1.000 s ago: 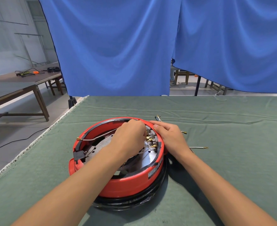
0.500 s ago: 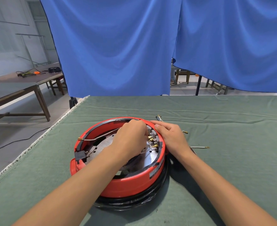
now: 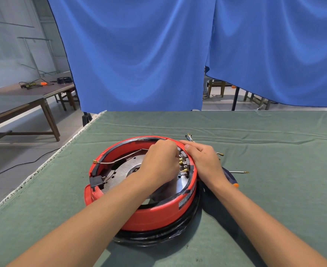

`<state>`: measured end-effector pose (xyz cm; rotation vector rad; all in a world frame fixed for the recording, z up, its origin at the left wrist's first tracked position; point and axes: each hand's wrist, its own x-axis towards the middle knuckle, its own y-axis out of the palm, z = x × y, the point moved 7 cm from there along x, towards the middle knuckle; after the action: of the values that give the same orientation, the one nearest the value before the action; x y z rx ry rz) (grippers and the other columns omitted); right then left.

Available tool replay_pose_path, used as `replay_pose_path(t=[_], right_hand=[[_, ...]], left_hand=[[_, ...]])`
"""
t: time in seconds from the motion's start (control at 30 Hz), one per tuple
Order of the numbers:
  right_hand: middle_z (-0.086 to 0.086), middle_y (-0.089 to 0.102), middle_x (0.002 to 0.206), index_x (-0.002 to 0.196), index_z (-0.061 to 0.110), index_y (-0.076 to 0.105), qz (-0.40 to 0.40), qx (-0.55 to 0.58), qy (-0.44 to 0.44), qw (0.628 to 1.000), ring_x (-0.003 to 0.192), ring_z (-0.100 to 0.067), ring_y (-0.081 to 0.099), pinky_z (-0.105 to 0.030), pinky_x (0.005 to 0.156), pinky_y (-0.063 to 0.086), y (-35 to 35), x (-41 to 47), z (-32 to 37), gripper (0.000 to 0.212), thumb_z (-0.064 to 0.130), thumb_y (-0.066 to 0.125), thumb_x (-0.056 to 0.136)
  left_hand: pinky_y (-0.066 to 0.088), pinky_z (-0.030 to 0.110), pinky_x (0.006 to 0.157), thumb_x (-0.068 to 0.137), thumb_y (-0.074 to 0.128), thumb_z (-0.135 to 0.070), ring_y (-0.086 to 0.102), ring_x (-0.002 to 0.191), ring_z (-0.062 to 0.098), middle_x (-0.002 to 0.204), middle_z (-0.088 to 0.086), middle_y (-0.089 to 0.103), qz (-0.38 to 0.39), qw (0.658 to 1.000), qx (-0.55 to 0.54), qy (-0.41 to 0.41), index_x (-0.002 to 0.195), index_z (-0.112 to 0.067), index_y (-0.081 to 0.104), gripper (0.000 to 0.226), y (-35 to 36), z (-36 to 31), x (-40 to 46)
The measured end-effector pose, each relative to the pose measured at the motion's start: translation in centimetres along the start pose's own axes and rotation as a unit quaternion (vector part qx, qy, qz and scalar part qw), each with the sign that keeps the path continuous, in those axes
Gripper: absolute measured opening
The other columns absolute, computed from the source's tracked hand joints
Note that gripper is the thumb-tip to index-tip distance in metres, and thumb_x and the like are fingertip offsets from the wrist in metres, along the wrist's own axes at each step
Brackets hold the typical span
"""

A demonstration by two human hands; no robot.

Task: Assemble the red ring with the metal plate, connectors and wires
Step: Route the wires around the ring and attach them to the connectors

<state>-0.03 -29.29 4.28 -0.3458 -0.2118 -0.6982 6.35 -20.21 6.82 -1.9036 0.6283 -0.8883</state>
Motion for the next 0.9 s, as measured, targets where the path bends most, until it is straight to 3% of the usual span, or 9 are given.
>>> replay_pose_path(t=[0.3,0.43,0.57,0.67,0.73,0.8,0.9], right_hand=[[0.012,0.075,0.086,0.086,0.038,0.074,0.004,0.003,0.007,1.000,0.090,-0.012,0.069,-0.040,0.088,0.054,0.0,0.2,-0.3,0.037,0.012,0.048,0.093],[0.018,0.072,0.081,0.092,0.026,0.076,-0.007,-0.035,-0.004,0.999,0.087,-0.008,0.068,-0.033,0.084,0.053,-0.6,0.6,-0.1,0.023,0.016,0.056,0.091],[0.003,0.073,0.077,0.074,0.020,0.075,-0.040,-0.060,0.018,0.997,0.081,-0.018,0.067,-0.036,0.072,0.051,-2.9,1.4,-0.2,0.020,0.020,0.060,0.088],[0.008,0.071,0.072,0.062,0.027,0.068,-0.063,-0.112,0.039,0.991,0.075,-0.014,0.063,-0.032,0.072,0.049,-5.5,1.8,-0.3,0.029,0.010,0.058,0.083],[0.007,0.072,0.076,0.063,0.028,0.066,-0.041,-0.214,0.069,0.974,0.077,-0.014,0.063,-0.029,0.074,0.050,-6.9,1.9,-0.9,0.029,0.006,0.057,0.080],[0.001,0.072,0.088,0.071,0.029,0.065,0.032,-0.318,0.126,0.939,0.086,-0.018,0.065,-0.028,0.077,0.051,-7.5,1.8,-2.3,0.025,0.007,0.057,0.080],[-0.004,0.072,0.094,0.075,0.029,0.066,0.118,-0.407,0.181,0.887,0.087,-0.019,0.063,-0.023,0.070,0.046,-8.0,1.4,-3.7,0.025,0.008,0.055,0.082]], left_hand=[[0.052,0.040,0.072,0.078,0.054,-0.007,0.064,0.081,0.030,0.079,0.014,0.070,0.002,0.998,-0.054,-0.016,0.075,-0.006,0.072,0.018,-0.1,0.5,-0.1],[0.053,0.040,0.070,0.077,0.055,-0.010,0.064,0.076,0.027,0.074,0.011,0.070,0.007,0.998,-0.059,-0.008,0.073,-0.008,0.071,0.017,-0.3,0.6,-0.2],[0.052,0.039,0.068,0.079,0.054,-0.019,0.063,0.075,0.028,0.073,0.006,0.069,-0.018,0.999,-0.051,-0.006,0.071,-0.012,0.070,0.019,-0.8,0.6,-0.7],[0.049,0.036,0.067,0.082,0.053,-0.022,0.061,0.079,0.027,0.077,0.002,0.068,-0.070,0.996,-0.053,0.005,0.077,-0.014,0.067,0.018,-1.6,0.4,-0.8],[0.041,0.034,0.064,0.085,0.052,-0.025,0.060,0.082,0.025,0.080,-0.001,0.067,-0.086,0.993,-0.068,0.038,0.084,-0.019,0.064,0.014,-1.9,-0.5,-0.9],[0.032,0.032,0.063,0.088,0.051,-0.029,0.058,0.086,0.025,0.085,-0.003,0.066,-0.070,0.992,-0.056,0.084,0.094,-0.022,0.061,0.014,-1.4,-1.9,-0.9],[0.032,0.032,0.064,0.092,0.048,-0.032,0.057,0.091,0.025,0.092,-0.004,0.066,-0.037,0.993,-0.029,0.110,0.103,-0.025,0.057,0.017,-0.4,-2.8,-0.6]])
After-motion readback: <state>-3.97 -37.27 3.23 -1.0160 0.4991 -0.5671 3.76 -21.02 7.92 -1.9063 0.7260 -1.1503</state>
